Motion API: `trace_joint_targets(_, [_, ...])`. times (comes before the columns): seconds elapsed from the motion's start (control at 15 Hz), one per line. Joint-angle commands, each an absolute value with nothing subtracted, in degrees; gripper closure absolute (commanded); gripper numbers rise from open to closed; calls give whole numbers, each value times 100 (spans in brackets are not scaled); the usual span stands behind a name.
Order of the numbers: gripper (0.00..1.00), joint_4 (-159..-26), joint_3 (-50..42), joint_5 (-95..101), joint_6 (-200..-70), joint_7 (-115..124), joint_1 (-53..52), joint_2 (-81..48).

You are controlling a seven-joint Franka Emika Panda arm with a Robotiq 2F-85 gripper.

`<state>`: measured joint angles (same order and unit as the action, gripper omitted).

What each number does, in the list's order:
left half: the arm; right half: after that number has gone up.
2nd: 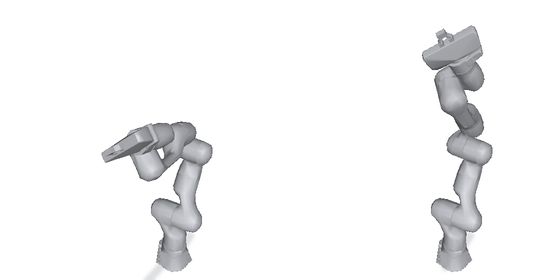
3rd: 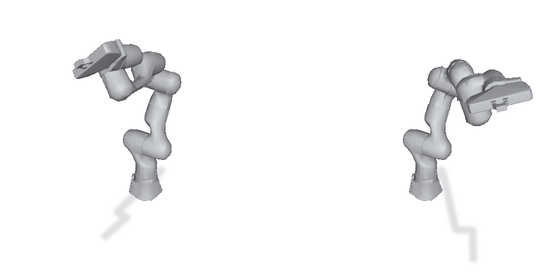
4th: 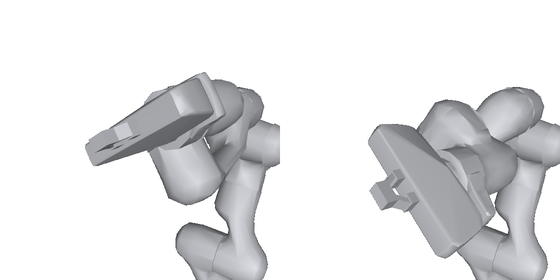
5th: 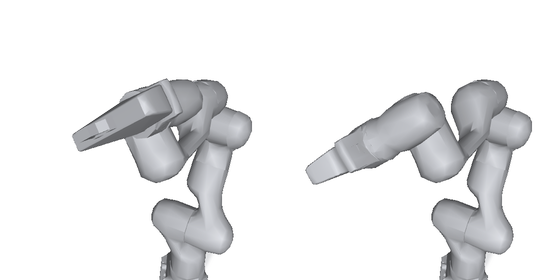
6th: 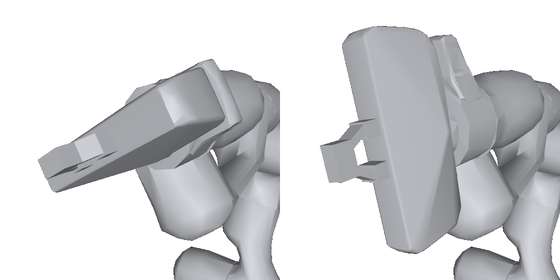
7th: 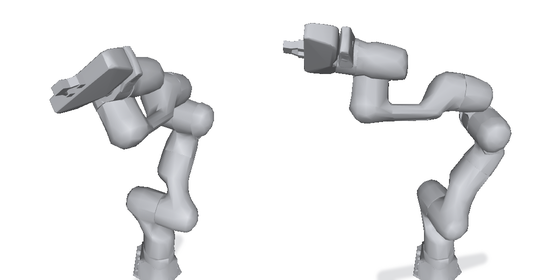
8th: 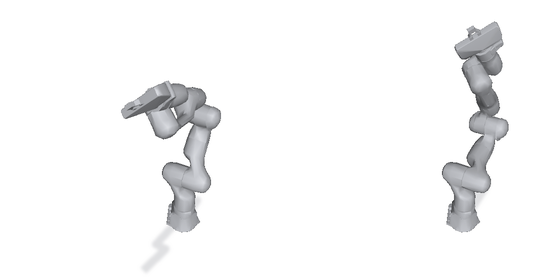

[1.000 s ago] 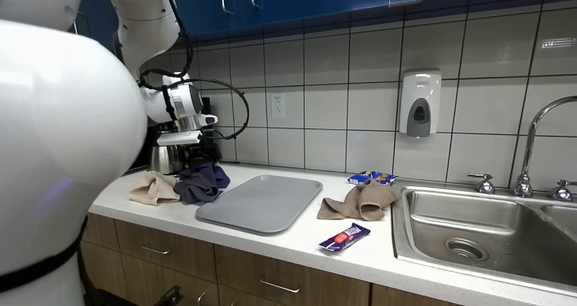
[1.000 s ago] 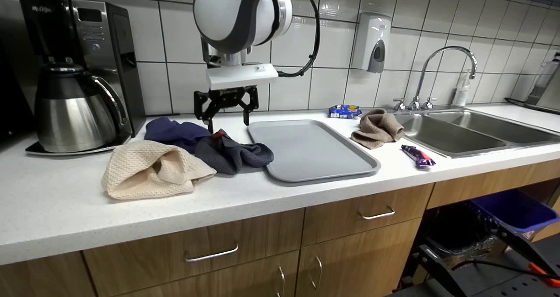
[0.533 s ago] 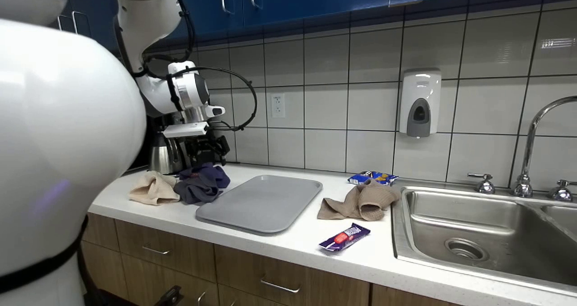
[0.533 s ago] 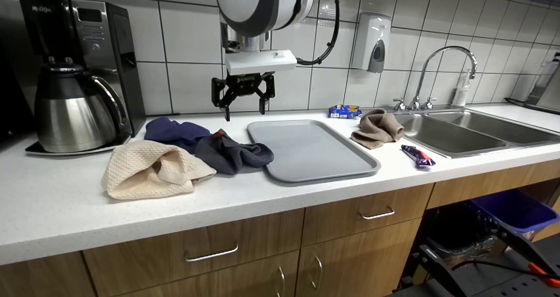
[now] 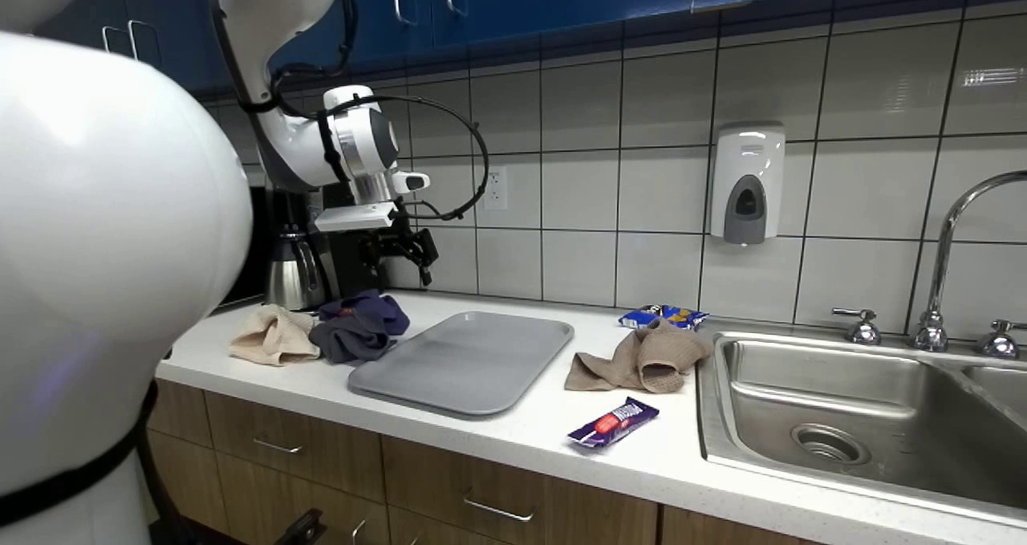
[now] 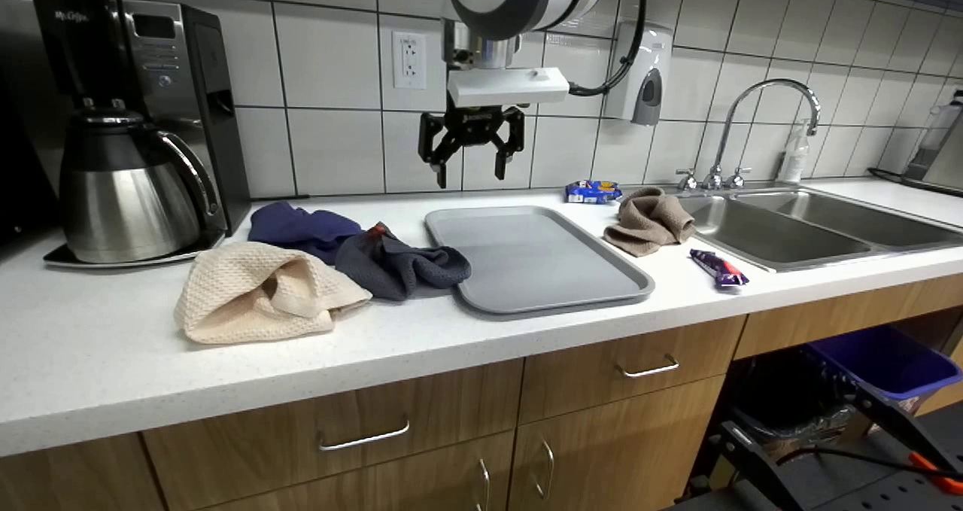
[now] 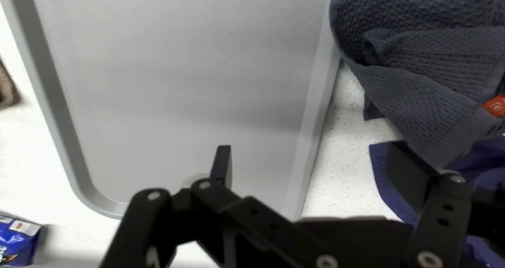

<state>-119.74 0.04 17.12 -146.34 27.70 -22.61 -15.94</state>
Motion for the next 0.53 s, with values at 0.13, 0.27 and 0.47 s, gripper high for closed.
trace_joint_targets(0.13, [0, -12767, 39, 1897, -14991, 2762, -1801, -805])
trace_joint_targets(0.27, [0, -12939, 49, 1898, -15096, 2728, -1654, -626])
trace_joint_targets(0.47, [0, -13163, 75, 1930, -15207, 2663, -1466, -398])
